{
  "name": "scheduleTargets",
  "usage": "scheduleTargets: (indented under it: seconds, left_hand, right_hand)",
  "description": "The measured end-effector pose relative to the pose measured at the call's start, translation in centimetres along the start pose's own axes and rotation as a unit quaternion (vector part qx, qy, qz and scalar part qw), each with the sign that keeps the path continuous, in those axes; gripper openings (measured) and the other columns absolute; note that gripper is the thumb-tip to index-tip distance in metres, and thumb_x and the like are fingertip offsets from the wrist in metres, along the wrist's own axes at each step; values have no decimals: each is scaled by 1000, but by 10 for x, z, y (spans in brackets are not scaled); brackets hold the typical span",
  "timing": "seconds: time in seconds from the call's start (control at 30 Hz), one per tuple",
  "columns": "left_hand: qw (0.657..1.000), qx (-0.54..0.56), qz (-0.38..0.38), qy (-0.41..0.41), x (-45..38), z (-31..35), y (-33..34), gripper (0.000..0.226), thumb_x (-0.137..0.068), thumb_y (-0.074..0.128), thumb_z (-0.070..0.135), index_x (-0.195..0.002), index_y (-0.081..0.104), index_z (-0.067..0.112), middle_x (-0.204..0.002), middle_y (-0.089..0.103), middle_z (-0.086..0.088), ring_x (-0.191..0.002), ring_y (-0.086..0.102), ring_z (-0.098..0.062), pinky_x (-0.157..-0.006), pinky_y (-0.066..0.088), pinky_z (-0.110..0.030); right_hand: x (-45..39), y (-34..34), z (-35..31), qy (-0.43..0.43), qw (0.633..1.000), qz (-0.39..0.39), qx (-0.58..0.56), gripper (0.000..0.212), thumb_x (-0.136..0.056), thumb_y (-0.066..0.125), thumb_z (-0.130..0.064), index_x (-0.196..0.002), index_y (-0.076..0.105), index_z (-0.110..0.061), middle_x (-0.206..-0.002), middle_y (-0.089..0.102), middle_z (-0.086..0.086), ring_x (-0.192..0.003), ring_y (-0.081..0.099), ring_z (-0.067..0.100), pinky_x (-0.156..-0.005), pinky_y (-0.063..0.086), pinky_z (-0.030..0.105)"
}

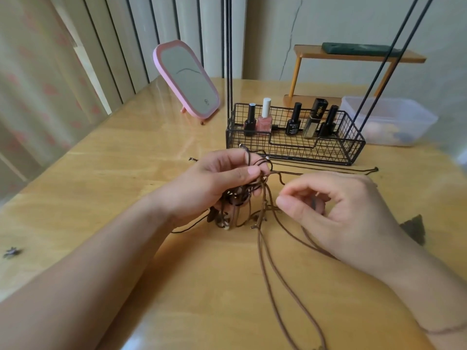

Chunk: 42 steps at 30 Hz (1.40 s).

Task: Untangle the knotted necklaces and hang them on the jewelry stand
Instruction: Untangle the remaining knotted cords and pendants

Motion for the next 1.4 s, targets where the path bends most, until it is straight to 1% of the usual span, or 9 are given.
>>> scheduleTargets:
  seconds: [0.1, 0.23, 0.47, 0.63, 0.8, 0.9, 0.97, 1.13, 1.4]
  left_hand:
    - [1000, 6, -31, 4, 1, 1, 4, 15, -91, 57, 20, -93, 70, 27, -76, 65, -1, -62, 54, -13, -48, 44, -19]
    - [999, 14, -48, 16, 0, 0, 3, 15, -89, 67, 17, -98, 70, 28, -87, 57, -10, -72, 54, -19, -55, 44, -24]
    - [997, -2, -75, 21, 2, 5, 7, 14, -91, 56, 5, -104, 54, 10, -72, 65, 11, -57, 55, -1, -46, 41, -12]
    - [998, 1, -52, 18, 1, 5, 4, 12, -88, 59, 7, -100, 58, 12, -73, 65, 8, -56, 53, -3, -45, 39, -15]
    - [999, 19, -10, 34, 1, 4, 0, 14, -83, 61, 3, -92, 62, 14, -75, 63, 2, -58, 53, -7, -48, 40, -14]
    - [998, 22, -27, 45, 1, 6, 1, 17, -82, 59, -4, -94, 59, 9, -76, 64, 4, -60, 56, -5, -52, 44, -12]
    - [998, 21, -40, 47, 1, 6, 2, 19, -82, 60, -5, -95, 59, 8, -79, 65, 4, -64, 59, -4, -56, 46, -14]
    - [996, 24, -64, 56, 1, 7, 4, 22, -83, 62, -9, -98, 58, 6, -83, 67, 4, -71, 63, -6, -63, 51, -15]
    - [996, 23, -51, 62, 2, 8, 3, 27, -78, 61, -12, -93, 59, 10, -78, 64, 3, -62, 57, -2, -53, 44, -11]
  right_hand:
    - [1, 8, 2, 27, 999, 44, 4, 11, -83, 73, -27, -83, 77, -17, -72, 68, -10, -66, 61, 7, -59, 40, 7]
    - [1, 1, 8, 59, 992, 104, -30, 14, -81, 72, -33, -87, 74, -20, -77, 66, -7, -71, 61, 16, -57, 43, 13]
    - [-2, 6, 12, 19, 999, 41, 14, 23, -81, 68, -38, -98, 70, -23, -108, 62, -12, -107, 56, 11, -84, 40, 15]
    - [-4, 0, 5, -50, 998, 24, -19, 14, -85, 62, -25, -79, 65, -13, -91, 65, -6, -99, 59, 15, -87, 43, 28]
    - [0, 4, 2, -61, 989, -73, -116, 38, -95, 52, -26, -65, 67, -8, -67, 64, 2, -74, 60, 26, -70, 46, 42]
    - [0, 9, 7, 7, 996, -2, -88, 38, -96, 53, -35, -69, 70, -14, -65, 65, 2, -66, 63, 20, -63, 49, 38]
    - [-1, 8, 8, 28, 997, 52, -50, 23, -86, 63, -38, -78, 69, -18, -72, 65, -7, -70, 61, 13, -59, 47, 20]
    - [-1, 12, 9, 31, 999, 20, -23, 21, -79, 75, -38, -93, 70, -22, -91, 64, -14, -84, 60, 13, -63, 42, 13]
    - [-4, 4, 9, 120, 975, 39, -183, 10, -97, 60, -24, -94, 58, -14, -76, 71, 1, -69, 62, 28, -68, 52, 41]
Point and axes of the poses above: each hand's wrist, its own x-axis away from the middle knuckle, its own y-axis out of the palm, z = x × y, the point moved 3 cm from there along -x, towards the middle knuckle
